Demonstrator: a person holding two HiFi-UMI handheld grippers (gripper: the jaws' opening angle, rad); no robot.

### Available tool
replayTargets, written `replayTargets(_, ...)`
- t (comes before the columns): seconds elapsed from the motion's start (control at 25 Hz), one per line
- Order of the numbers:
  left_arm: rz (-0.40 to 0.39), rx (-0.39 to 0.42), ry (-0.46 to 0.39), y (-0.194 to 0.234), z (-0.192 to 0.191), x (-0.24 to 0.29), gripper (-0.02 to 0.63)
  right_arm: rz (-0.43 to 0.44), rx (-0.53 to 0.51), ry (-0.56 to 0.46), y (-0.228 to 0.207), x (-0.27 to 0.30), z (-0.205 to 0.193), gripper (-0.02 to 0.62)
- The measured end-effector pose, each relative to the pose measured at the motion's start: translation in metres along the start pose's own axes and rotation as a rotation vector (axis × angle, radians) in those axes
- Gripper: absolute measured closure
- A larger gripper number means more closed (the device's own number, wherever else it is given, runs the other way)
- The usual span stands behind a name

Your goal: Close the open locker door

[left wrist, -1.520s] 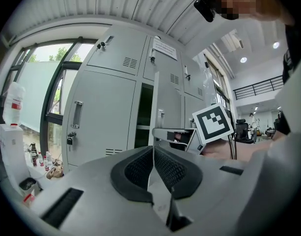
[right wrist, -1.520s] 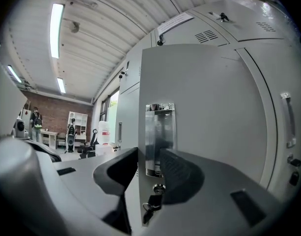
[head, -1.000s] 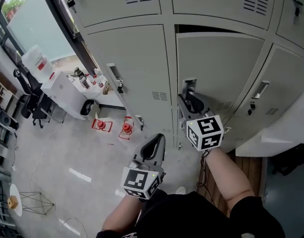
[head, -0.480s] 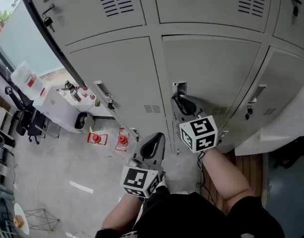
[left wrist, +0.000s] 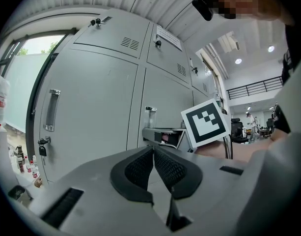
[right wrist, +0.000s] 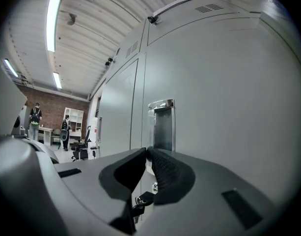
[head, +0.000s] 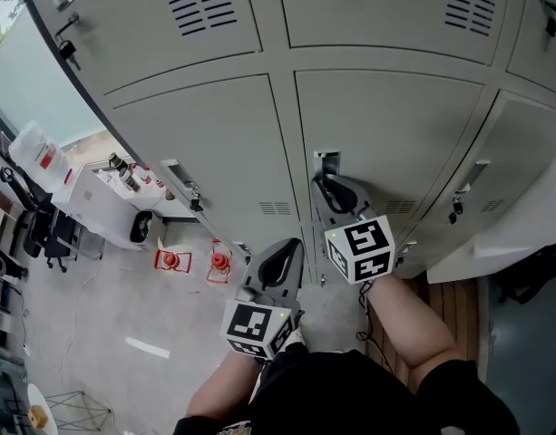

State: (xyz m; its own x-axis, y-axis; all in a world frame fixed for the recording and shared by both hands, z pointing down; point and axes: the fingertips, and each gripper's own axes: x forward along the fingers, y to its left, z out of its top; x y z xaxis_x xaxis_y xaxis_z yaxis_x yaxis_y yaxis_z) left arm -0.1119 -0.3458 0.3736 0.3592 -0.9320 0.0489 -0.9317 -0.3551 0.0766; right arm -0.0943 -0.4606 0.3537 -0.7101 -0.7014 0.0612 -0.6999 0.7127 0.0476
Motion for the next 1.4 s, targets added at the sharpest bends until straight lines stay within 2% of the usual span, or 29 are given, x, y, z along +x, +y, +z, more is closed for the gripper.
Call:
replayTargets(0.8, -0.02, -0.013, 0.005, 0.0, -0.002, 0.008, 0.583, -0.015, -0.015, -0.007, -0.007, -0.005, -0.002, 0.505)
replayTargets(1.12, -0.009, -0.015, -0.004, -0.014, -0.001, 0.002, 0.584, -0.066, 0.026, 0.012, -0.031, -0.031, -0.014, 0.509)
replayTargets(1.4, -0.011, -0.011, -0.006, -0.049, 0.0, -0.016, 0.584, -0.085, 0.037, 0.014, -0.043, -0.078, -0.013, 0.522)
